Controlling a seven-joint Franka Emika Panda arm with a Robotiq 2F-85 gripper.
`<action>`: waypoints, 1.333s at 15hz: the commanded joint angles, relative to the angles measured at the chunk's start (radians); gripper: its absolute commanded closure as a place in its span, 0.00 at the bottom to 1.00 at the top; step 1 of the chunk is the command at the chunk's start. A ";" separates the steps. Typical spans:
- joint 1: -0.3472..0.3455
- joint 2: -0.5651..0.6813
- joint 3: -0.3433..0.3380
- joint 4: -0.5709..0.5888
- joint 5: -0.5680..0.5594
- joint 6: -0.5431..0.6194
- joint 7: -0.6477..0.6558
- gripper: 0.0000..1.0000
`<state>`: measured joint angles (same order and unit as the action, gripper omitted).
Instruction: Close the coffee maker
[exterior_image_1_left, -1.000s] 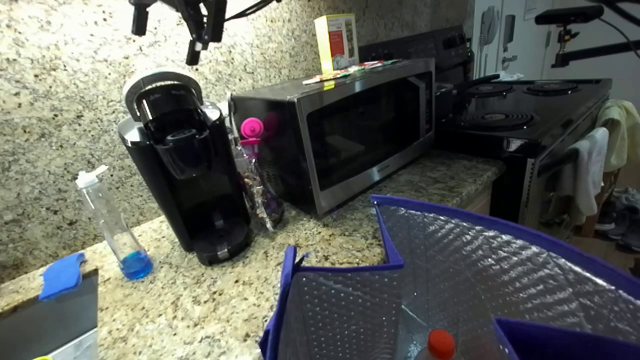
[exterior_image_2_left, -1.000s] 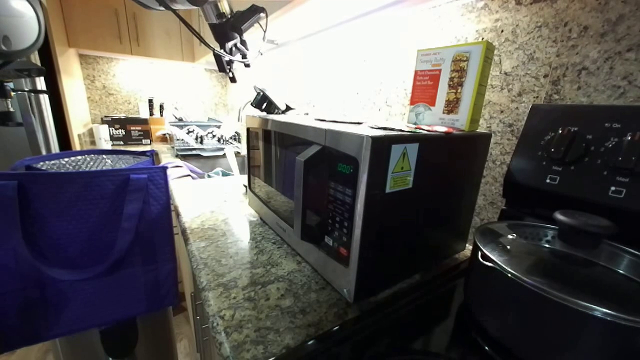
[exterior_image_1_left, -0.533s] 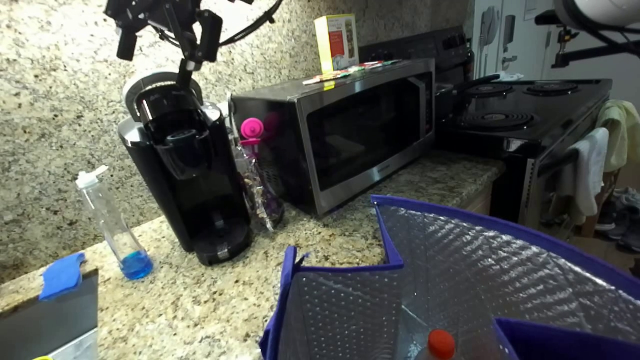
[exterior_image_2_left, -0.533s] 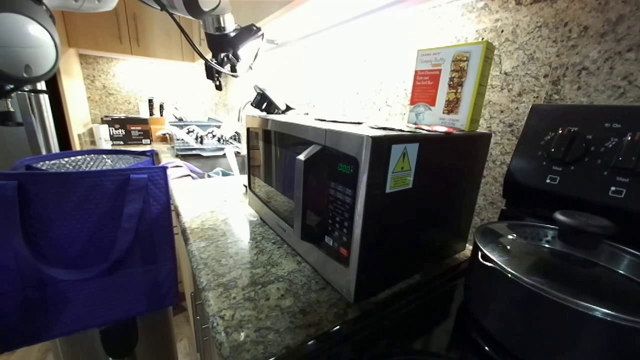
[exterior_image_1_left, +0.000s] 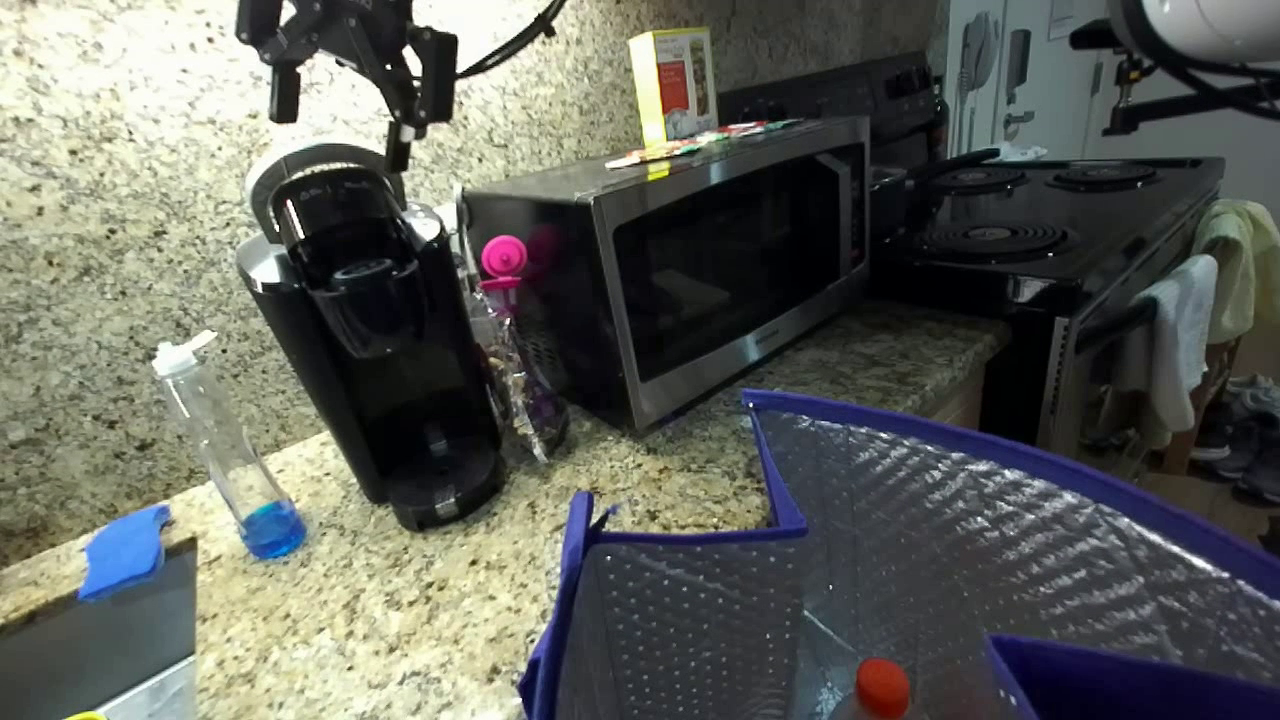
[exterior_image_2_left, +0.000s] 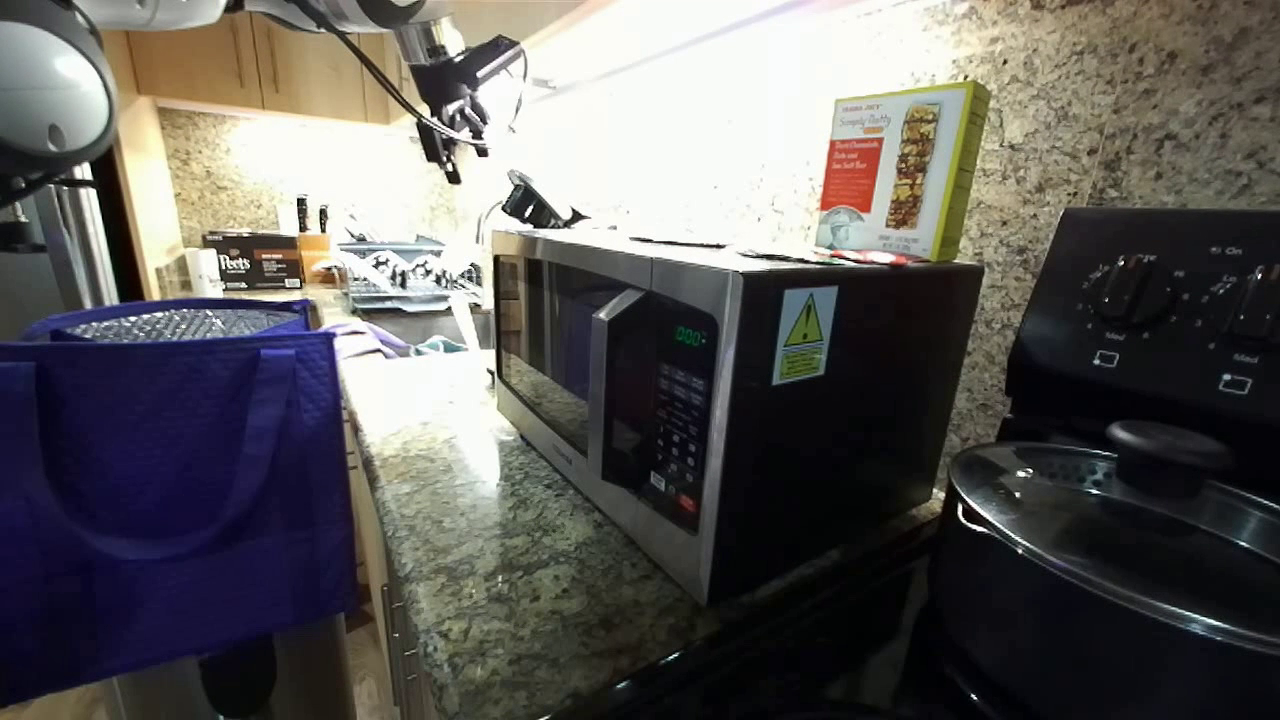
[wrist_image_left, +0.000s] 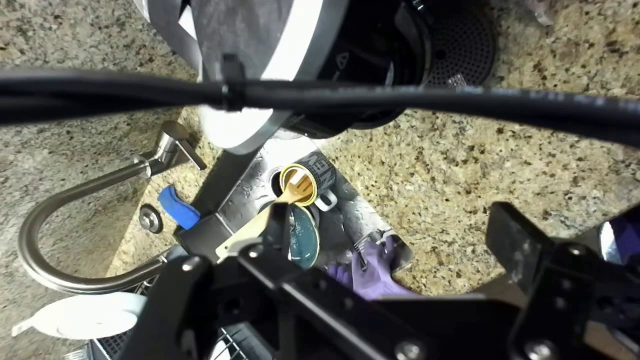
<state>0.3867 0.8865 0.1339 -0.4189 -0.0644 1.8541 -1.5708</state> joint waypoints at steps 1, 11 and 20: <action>0.015 0.035 -0.028 0.077 -0.012 -0.055 0.087 0.00; 0.065 0.001 -0.105 0.019 -0.018 -0.071 0.704 0.00; 0.159 0.012 -0.243 -0.009 -0.201 -0.046 0.774 0.00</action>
<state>0.5313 0.9089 -0.0789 -0.3946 -0.2251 1.8061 -0.7775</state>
